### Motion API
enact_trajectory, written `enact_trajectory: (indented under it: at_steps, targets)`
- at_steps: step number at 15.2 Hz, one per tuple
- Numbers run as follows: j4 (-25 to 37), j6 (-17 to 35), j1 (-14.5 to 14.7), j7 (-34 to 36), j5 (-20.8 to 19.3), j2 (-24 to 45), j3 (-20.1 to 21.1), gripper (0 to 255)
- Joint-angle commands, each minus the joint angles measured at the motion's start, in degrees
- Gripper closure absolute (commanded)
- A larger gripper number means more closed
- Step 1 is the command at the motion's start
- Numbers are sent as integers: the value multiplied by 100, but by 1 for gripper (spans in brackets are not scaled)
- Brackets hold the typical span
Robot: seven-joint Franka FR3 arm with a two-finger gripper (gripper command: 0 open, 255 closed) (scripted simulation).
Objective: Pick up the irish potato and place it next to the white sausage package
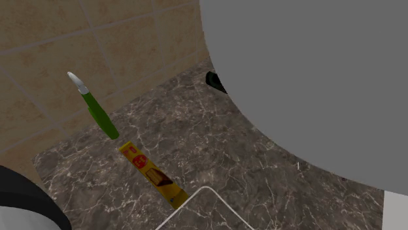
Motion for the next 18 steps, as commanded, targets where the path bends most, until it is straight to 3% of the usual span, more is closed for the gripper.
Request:
enact_trajectory:
  at_steps: [1,18]
  targets:
    - [62,14,-50,-67,16,96,-4,255]
    - [-1068,1193,31,-421,117,197,22,255]
